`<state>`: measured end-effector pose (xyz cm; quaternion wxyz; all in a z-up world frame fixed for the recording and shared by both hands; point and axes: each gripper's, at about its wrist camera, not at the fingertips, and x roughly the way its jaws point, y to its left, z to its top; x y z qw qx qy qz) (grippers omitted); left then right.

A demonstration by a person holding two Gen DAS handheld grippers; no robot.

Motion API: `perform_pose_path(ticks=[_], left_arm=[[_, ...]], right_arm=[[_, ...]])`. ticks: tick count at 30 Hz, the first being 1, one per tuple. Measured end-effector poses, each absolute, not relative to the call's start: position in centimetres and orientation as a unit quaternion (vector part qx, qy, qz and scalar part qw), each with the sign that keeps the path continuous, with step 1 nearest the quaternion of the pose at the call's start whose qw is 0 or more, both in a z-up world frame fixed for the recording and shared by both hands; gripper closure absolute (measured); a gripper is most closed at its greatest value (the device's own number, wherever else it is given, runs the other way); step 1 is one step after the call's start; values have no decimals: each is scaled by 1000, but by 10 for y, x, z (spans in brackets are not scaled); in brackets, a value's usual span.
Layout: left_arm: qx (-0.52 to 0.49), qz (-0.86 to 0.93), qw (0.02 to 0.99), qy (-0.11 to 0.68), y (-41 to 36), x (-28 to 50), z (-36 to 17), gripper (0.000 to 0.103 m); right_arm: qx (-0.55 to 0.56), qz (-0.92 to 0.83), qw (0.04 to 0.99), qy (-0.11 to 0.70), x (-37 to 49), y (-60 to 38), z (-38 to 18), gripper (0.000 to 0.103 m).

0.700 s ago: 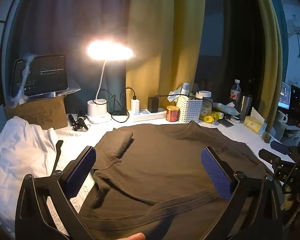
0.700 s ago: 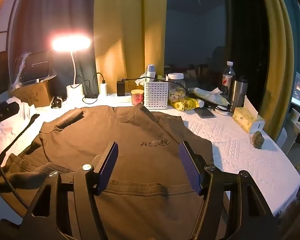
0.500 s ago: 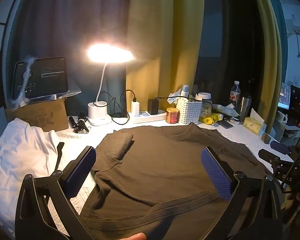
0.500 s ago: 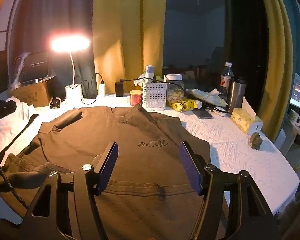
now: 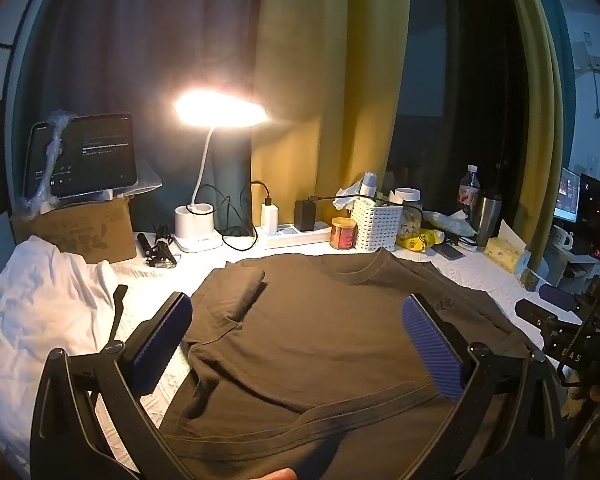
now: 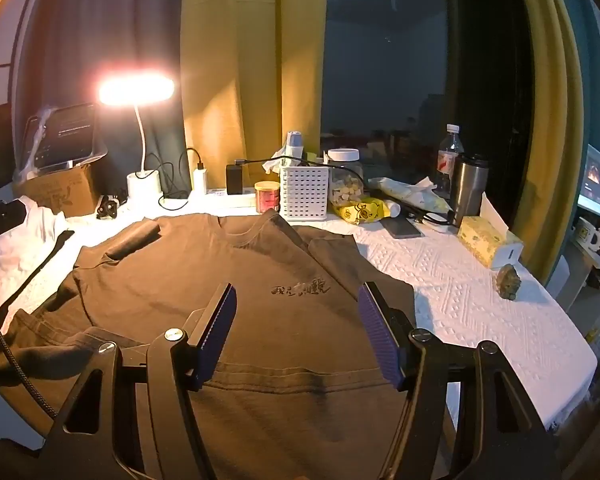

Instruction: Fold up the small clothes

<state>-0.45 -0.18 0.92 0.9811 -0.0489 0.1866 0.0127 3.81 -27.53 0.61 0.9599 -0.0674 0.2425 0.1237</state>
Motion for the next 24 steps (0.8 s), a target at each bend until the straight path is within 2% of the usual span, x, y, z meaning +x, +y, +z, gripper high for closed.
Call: perform_pose_path(ticks=[24], left_arm=[[-49,2,981,186,-2,-7,11,0]], right_arm=[[-67,123,960,243,39,-278,6,36]])
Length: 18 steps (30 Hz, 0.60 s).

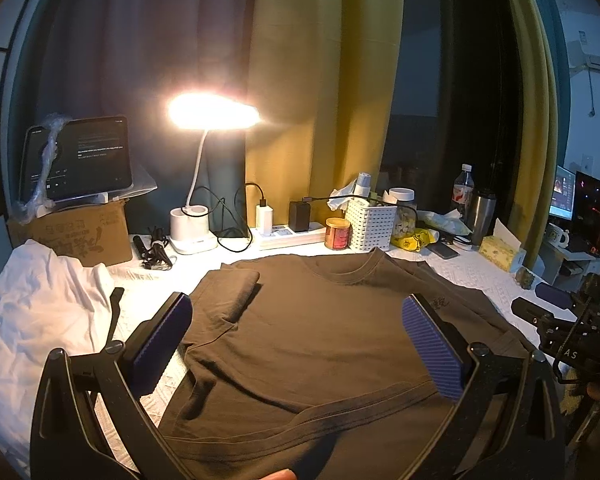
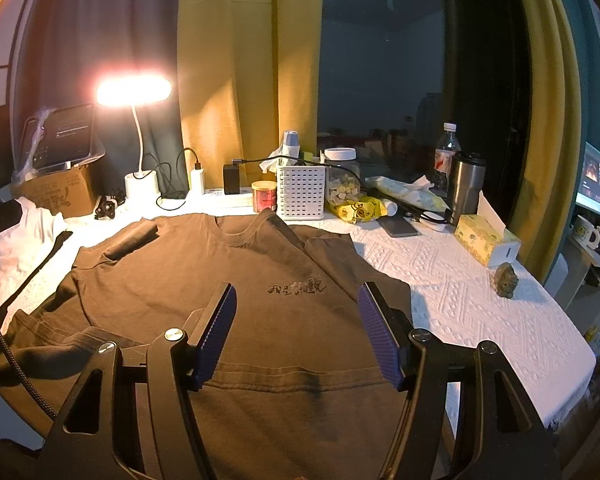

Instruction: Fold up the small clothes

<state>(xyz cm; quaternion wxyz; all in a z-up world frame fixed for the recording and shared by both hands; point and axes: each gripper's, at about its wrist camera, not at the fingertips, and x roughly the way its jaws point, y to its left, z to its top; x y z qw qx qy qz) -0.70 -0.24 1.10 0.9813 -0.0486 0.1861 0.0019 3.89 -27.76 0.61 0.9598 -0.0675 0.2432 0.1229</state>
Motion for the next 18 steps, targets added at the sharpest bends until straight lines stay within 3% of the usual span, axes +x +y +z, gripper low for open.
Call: perform_pose_path(ticks=[18], left_arm=[[-54,3,981,187,1,-9,15,0]], right_arm=[[-67,122,960,243,38,-279,7,36]])
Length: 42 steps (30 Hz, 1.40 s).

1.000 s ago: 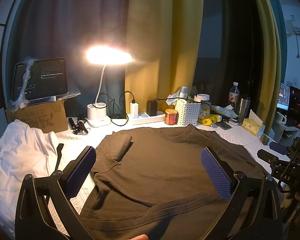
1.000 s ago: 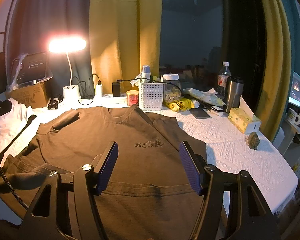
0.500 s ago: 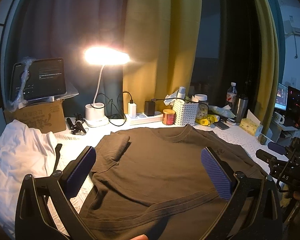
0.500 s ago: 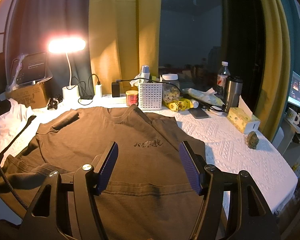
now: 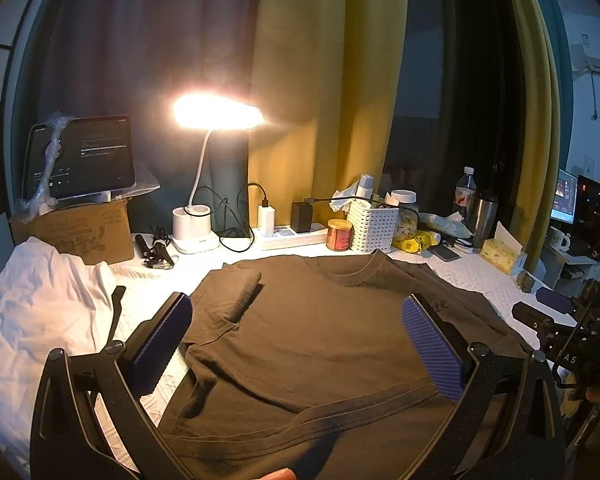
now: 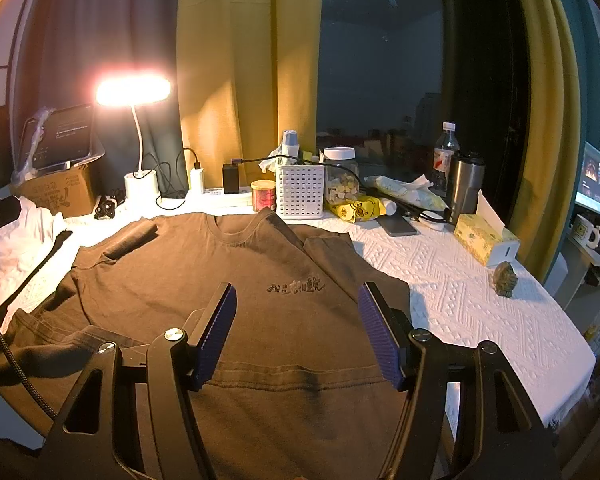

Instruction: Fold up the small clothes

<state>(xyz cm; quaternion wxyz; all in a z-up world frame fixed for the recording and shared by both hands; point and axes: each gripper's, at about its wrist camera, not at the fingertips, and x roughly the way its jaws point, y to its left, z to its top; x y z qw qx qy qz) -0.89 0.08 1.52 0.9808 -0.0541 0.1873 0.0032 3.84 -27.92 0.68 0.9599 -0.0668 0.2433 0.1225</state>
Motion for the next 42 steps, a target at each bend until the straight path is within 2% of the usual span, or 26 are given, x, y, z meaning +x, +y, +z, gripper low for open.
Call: perform_pose_path(ticks=[26,42], left_arm=[[-53,1,981,188,-1,-6,15,0],[-54,-15,973,224,-5,35,3,0]], right_arm=[[-67,123,960,243,40,-277,6,36],[-65,113,954,270,79,-289,-2,36]])
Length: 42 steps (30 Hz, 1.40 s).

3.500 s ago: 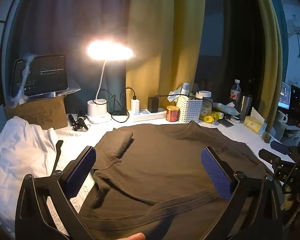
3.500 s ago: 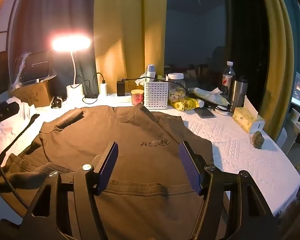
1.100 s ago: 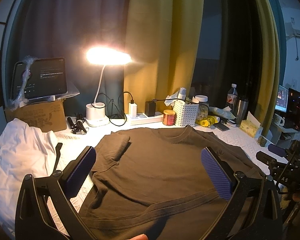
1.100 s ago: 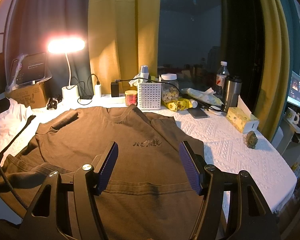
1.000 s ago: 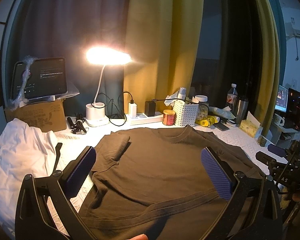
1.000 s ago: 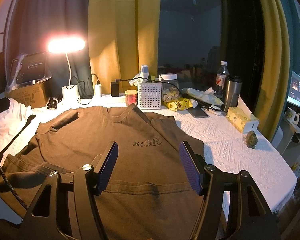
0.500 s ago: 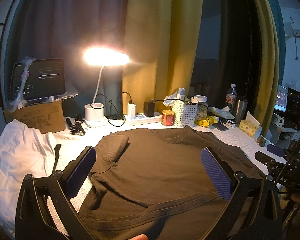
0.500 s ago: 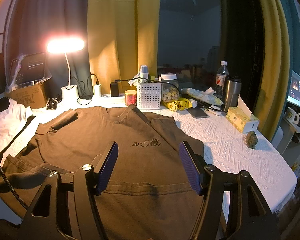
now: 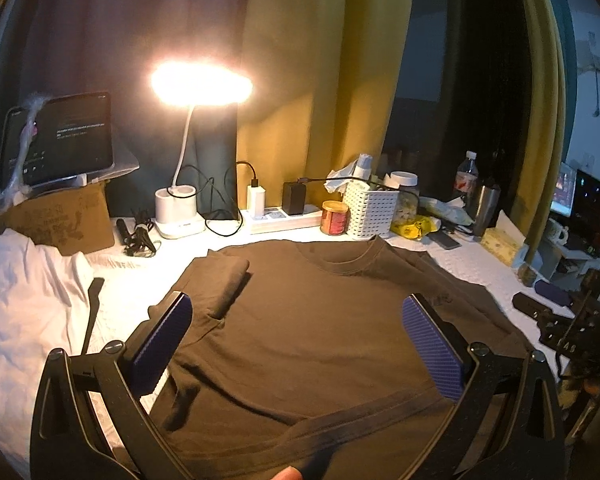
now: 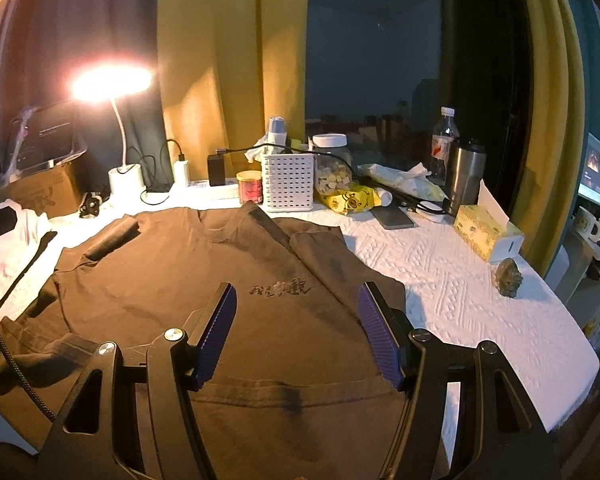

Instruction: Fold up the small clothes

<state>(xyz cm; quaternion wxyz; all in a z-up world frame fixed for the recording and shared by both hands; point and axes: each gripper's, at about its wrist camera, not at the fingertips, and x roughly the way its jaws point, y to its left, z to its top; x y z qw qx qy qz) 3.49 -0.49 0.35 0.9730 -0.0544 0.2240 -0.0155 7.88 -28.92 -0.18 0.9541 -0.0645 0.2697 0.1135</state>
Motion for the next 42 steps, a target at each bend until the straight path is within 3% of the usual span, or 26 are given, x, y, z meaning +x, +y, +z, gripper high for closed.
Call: perform_pose_path(ticks=[24,42], left_arm=[[-62,-1,945,320,-18,132,-23,0],[-64,16,926,371,-10,183,-46,0]], right_arm=[[-56,124,930,341,202,-346,-18,36],[-33,141,867,476,283,-374,-92,36]])
